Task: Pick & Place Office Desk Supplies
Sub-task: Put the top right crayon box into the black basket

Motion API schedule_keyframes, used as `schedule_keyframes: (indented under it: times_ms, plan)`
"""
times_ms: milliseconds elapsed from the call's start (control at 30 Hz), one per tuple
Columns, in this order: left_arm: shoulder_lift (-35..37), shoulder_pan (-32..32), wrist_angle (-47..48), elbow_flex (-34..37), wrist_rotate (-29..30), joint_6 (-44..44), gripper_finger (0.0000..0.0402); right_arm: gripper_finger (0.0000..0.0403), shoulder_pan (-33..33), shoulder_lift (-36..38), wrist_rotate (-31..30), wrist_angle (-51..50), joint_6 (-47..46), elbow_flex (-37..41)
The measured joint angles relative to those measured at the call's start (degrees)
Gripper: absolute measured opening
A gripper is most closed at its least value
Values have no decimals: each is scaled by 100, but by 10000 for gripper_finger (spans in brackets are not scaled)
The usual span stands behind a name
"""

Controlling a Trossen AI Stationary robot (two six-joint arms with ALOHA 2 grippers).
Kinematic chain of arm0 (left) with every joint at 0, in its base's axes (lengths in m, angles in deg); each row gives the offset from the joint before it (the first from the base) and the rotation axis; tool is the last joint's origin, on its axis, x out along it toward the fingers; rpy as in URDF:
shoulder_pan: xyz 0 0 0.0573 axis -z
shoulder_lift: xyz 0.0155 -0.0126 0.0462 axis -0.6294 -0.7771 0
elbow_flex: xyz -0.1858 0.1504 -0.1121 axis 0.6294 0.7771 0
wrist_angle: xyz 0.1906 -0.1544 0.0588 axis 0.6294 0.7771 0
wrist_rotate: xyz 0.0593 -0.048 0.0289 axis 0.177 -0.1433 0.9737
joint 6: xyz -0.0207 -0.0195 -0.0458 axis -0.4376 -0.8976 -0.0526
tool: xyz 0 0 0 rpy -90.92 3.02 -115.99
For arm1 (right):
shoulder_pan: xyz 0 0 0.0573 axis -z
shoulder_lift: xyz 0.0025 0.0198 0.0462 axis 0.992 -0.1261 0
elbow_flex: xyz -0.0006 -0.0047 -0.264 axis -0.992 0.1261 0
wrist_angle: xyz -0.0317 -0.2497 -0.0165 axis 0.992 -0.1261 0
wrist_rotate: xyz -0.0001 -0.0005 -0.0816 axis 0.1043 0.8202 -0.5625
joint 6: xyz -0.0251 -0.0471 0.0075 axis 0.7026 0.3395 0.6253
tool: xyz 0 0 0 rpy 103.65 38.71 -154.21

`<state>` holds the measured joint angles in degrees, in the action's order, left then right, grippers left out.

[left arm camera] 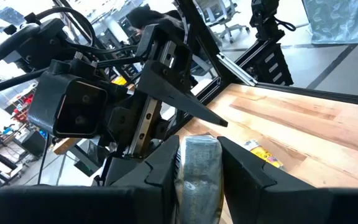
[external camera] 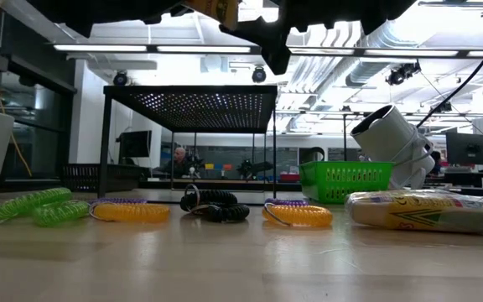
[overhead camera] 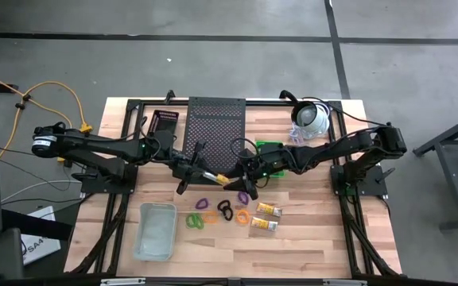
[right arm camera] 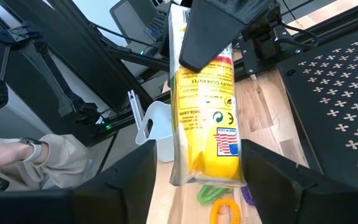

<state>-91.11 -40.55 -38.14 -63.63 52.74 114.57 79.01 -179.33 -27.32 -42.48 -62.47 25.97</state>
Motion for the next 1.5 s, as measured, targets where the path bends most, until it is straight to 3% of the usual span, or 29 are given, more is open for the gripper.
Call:
schedule_keyframes:
  times_ms: [800,1100,1500]
  plan:
    - [1,59,-87,0,67,127,96,222,-188,0,36,-345,-206,0]
    - [359,201,-20,0,1202,-37,96,222,-686,0,146,-367,-339,0]
    - [1066,74,1028,0,3016,-229,96,220,-1140,0,-464,-356,-474,0]
